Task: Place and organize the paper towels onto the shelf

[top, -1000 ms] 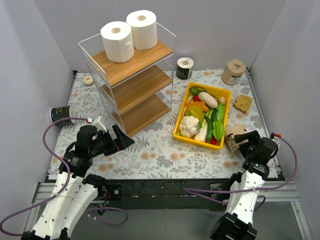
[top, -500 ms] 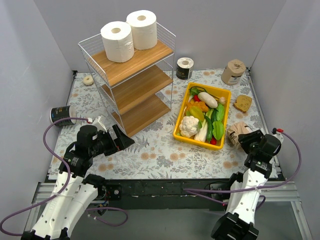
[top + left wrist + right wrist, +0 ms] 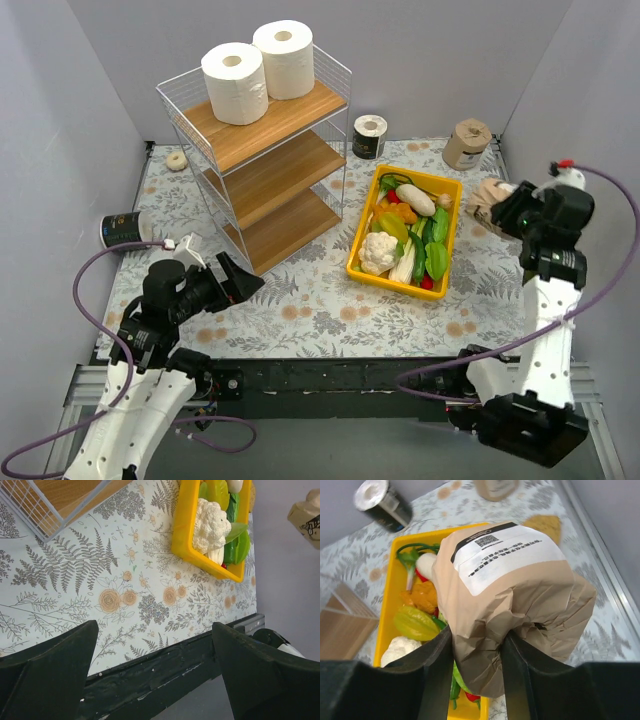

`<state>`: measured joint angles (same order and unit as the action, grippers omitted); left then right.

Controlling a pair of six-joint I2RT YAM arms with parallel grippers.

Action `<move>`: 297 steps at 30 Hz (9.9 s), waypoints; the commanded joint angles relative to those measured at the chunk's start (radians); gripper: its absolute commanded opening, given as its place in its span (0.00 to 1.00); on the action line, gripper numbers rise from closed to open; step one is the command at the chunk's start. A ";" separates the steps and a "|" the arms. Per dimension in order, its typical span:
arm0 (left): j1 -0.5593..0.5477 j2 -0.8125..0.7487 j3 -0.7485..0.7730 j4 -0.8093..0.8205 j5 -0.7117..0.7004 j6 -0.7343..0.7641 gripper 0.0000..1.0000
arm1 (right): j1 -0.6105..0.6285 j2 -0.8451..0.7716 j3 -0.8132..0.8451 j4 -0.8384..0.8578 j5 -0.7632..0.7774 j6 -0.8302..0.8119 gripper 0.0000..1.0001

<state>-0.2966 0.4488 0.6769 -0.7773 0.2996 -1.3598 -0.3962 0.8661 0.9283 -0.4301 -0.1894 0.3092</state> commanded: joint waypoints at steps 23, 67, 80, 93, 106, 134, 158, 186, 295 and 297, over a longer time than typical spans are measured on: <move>-0.003 -0.110 0.032 -0.008 -0.047 -0.001 0.98 | 1.382 0.277 0.360 0.267 0.409 -1.069 0.42; -0.003 -0.114 0.027 -0.019 -0.057 -0.005 0.98 | 1.415 0.660 0.684 0.252 0.562 -1.380 0.66; -0.001 -0.113 0.027 -0.017 -0.057 -0.007 0.98 | 1.415 0.568 0.591 0.341 0.498 -1.221 0.64; -0.001 -0.111 0.026 -0.019 -0.062 -0.013 0.98 | 1.312 0.459 0.420 0.494 0.493 -0.659 0.47; 0.001 -0.107 0.024 -0.019 -0.065 -0.016 0.98 | 1.258 0.544 0.308 0.766 0.246 -0.331 0.40; 0.001 -0.087 0.026 -0.022 -0.068 -0.015 0.98 | 1.258 0.720 0.438 0.834 0.535 -0.306 0.44; 0.010 -0.094 0.018 -0.017 -0.050 -0.013 0.98 | 1.433 0.833 0.346 1.309 0.378 -0.452 0.42; 0.010 -0.071 0.015 -0.020 -0.057 -0.016 0.98 | 1.450 0.970 0.350 1.587 0.778 -0.753 0.48; 0.057 0.045 -0.007 -0.011 -0.011 -0.007 0.98 | 0.318 1.269 1.048 0.568 0.067 -0.542 0.27; 0.056 0.038 -0.005 -0.008 -0.010 -0.007 0.98 | 0.319 1.184 1.006 0.571 0.027 -0.501 0.26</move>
<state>-0.2440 0.5064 0.6758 -0.7929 0.2749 -1.3762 -0.0723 2.2662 1.9842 -0.0055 -0.0761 -0.2398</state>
